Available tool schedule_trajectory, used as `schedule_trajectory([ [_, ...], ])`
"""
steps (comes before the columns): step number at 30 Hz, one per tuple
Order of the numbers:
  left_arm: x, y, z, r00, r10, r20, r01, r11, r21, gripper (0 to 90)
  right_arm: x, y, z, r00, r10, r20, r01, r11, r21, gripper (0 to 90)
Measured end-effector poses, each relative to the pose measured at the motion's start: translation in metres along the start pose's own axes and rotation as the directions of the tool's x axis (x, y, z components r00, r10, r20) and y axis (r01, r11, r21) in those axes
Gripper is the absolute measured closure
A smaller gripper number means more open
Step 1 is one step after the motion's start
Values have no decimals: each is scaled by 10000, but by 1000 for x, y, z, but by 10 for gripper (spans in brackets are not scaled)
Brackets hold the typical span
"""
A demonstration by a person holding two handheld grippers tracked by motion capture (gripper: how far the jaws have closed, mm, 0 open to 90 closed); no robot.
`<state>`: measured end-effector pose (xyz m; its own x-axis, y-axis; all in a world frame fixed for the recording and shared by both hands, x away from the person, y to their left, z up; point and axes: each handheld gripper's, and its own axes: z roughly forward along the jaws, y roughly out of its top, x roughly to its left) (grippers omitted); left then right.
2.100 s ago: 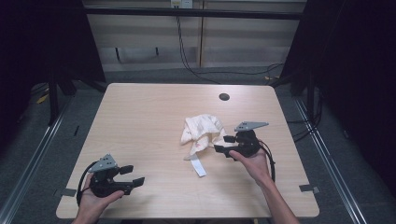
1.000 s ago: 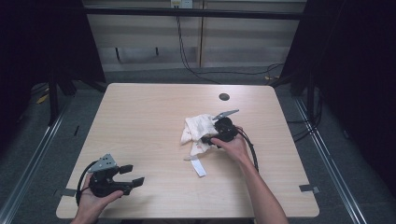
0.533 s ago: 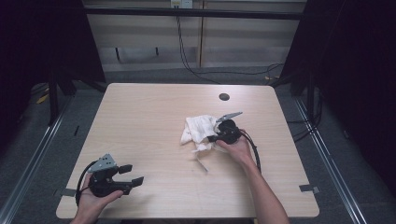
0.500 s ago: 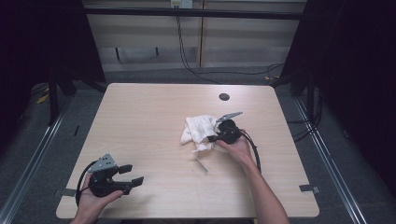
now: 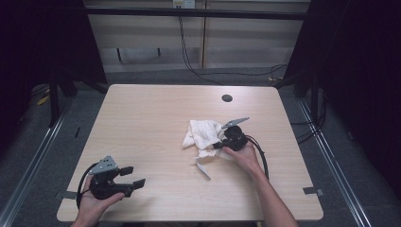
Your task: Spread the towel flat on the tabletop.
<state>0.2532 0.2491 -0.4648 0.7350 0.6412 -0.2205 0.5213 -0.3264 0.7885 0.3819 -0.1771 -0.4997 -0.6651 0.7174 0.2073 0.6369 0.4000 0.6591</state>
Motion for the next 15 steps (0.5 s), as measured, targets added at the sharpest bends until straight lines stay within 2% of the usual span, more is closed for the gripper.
schedule_trajectory([
  [8,0,0,0,10000,37,-37,-37,10000,70,278,9,-13,-9,9996,-101,-256,100,9999,-44,829],
  [15,0,0,2,9999,-42,135,41,9999,125,281,21,-25,-14,9988,-32,-498,25,9999,-134,831],
])
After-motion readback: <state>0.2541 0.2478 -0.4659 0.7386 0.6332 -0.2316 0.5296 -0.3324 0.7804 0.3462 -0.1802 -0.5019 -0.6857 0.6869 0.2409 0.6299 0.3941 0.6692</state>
